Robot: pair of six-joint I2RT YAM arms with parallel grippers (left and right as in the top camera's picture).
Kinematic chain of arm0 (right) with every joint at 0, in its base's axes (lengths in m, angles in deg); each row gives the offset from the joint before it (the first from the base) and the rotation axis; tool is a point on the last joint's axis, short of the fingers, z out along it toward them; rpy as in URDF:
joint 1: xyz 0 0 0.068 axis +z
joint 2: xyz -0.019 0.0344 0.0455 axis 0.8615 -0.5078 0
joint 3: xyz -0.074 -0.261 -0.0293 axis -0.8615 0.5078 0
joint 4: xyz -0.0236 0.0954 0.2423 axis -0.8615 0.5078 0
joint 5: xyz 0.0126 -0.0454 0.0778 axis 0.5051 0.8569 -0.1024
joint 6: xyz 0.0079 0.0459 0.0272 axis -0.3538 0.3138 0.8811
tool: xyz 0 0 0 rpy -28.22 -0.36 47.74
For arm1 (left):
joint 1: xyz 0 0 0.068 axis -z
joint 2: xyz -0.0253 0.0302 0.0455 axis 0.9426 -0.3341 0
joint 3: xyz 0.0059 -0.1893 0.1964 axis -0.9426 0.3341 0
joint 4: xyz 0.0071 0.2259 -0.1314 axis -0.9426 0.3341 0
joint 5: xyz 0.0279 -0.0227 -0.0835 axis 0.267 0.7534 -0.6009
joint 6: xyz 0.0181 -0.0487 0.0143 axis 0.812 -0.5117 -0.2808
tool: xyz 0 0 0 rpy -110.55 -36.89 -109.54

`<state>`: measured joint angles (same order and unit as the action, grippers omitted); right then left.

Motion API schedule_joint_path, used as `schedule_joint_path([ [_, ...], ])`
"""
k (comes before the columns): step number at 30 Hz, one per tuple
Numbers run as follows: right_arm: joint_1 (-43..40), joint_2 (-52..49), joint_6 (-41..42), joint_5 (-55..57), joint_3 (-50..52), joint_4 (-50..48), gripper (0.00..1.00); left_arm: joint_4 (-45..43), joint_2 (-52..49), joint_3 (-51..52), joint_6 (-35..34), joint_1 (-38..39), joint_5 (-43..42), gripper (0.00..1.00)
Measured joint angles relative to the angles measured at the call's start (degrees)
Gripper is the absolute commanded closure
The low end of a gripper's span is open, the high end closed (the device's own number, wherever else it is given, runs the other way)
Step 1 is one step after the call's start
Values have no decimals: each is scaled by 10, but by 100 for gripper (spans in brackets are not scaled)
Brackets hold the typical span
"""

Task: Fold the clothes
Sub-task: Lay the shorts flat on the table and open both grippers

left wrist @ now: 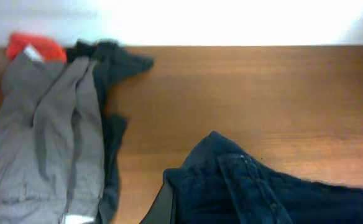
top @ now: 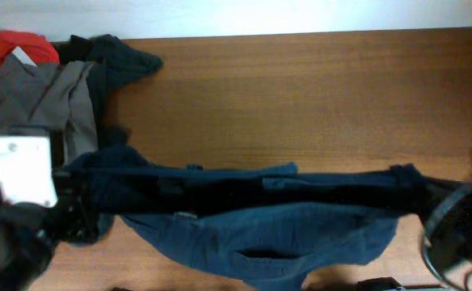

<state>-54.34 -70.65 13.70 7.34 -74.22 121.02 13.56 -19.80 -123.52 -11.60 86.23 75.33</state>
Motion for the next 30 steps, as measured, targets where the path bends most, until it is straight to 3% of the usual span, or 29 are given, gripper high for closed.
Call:
schedule_joint_path([
  [5, 0, -79, 6, 24, 73, 0, 96, -17, -52, 54, -19, 0, 35, 100],
  [10, 0, -204, 9, 57, 100, -6, 96, -60, -168, 118, -40, 0, 86, 99],
  [22, -2, -406, 6, 104, 101, -141, 96, -257, -378, 172, -59, -8, 133, 100],
  [30, -3, -535, 5, 117, 101, -268, 96, -435, -515, 172, -63, -11, 146, 100],
])
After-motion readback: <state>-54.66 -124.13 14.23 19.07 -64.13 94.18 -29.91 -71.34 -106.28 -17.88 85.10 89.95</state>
